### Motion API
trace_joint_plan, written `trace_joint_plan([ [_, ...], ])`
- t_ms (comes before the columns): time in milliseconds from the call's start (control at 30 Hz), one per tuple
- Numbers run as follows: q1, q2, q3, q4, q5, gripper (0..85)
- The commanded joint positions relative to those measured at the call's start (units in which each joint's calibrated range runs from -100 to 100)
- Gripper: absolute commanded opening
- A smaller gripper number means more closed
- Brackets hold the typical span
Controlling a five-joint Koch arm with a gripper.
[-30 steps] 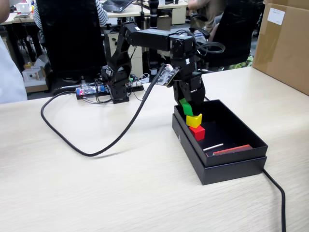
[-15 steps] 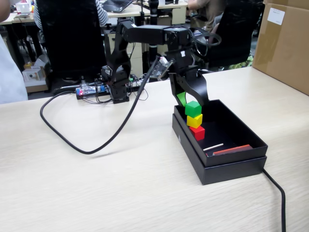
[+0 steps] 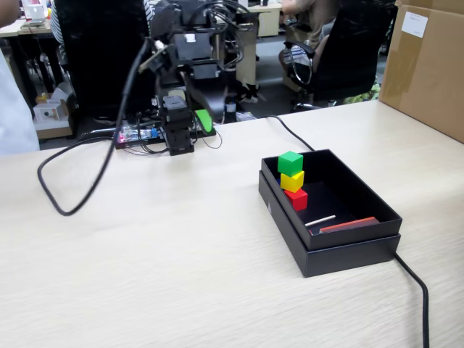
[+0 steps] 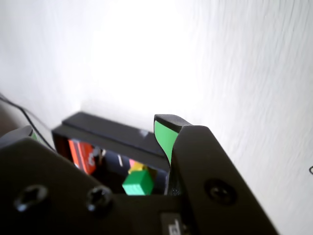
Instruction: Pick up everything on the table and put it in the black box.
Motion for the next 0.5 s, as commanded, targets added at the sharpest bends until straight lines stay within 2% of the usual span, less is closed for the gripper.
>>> trace_joint_plan([
  [0,-1.86,-8.22,-3.03,5.05,-0.24,49.3],
  [300,-1.86,-30.6,-33.58,21.9,-0.34,50.1],
  [467,-1.81,-38.28,-47.0,31.31,-2.1,50.1],
])
